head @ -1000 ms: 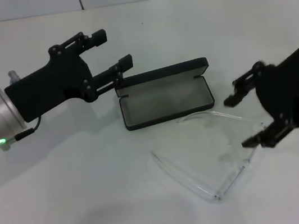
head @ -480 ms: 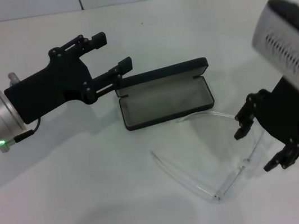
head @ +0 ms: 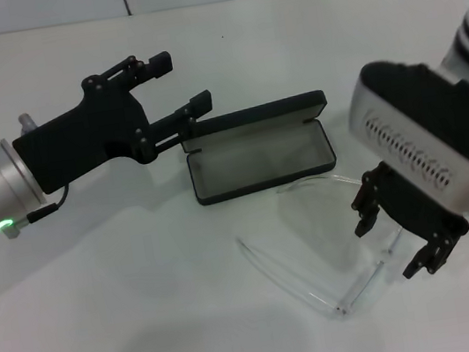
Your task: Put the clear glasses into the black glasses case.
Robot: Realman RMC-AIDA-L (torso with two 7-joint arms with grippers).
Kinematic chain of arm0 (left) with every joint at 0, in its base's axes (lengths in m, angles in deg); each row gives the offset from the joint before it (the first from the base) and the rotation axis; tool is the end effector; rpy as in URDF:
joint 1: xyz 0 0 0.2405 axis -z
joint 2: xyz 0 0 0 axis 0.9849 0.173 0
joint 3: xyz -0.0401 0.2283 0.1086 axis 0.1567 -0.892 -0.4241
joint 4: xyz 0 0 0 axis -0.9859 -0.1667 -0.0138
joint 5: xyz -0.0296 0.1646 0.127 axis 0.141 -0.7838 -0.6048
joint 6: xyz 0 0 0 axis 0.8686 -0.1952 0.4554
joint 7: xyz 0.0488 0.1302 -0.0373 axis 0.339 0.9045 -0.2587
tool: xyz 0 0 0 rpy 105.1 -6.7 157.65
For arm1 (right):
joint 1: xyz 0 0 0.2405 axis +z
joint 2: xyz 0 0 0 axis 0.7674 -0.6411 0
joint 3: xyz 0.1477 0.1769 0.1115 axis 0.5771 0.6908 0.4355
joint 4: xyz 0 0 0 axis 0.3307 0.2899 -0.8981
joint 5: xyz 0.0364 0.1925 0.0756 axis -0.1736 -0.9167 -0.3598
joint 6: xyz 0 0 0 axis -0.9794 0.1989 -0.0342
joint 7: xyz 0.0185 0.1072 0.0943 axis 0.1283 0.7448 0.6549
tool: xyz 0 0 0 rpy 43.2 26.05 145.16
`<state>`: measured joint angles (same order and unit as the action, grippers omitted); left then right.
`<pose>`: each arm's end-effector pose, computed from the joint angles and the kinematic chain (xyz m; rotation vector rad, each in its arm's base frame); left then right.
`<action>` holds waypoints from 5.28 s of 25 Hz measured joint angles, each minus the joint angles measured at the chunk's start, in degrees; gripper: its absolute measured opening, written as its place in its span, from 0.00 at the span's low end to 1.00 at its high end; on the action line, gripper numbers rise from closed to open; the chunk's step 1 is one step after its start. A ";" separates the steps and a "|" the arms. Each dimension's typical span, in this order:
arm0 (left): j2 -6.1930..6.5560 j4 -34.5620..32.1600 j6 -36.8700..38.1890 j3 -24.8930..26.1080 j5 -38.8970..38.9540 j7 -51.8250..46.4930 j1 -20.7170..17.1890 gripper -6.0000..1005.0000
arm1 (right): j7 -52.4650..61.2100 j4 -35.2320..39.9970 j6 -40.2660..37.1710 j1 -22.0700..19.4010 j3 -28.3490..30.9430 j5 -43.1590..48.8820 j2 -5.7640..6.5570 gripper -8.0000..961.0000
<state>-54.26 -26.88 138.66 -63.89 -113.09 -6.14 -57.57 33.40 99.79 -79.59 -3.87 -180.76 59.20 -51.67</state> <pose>-0.2392 0.3311 -0.0067 -2.4856 -0.2733 -0.9237 0.1200 0.3268 -0.0376 2.7136 0.7878 0.6793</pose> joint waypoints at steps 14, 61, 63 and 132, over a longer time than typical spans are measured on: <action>-0.03 0.61 -0.40 0.00 0.00 0.15 0.21 0.74 | -0.78 -7.36 4.56 3.13 -4.63 -1.37 -0.34 0.54; 0.38 6.85 19.66 3.88 -3.26 -3.47 6.49 0.73 | -48.92 -19.40 5.68 -20.58 22.63 -42.75 0.07 0.08; 0.27 7.06 19.55 3.90 -4.03 -3.64 6.85 0.73 | -49.64 -19.43 5.00 -20.67 22.62 -43.35 0.06 0.08; -0.37 7.20 20.06 -0.45 -8.78 -8.18 9.46 0.73 | -56.39 -21.58 0.59 -23.41 22.95 -46.89 0.15 0.08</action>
<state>-54.63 -19.67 158.72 -64.34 -121.87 -14.33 -48.11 -22.99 78.21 -79.00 -27.29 -157.81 12.31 -51.53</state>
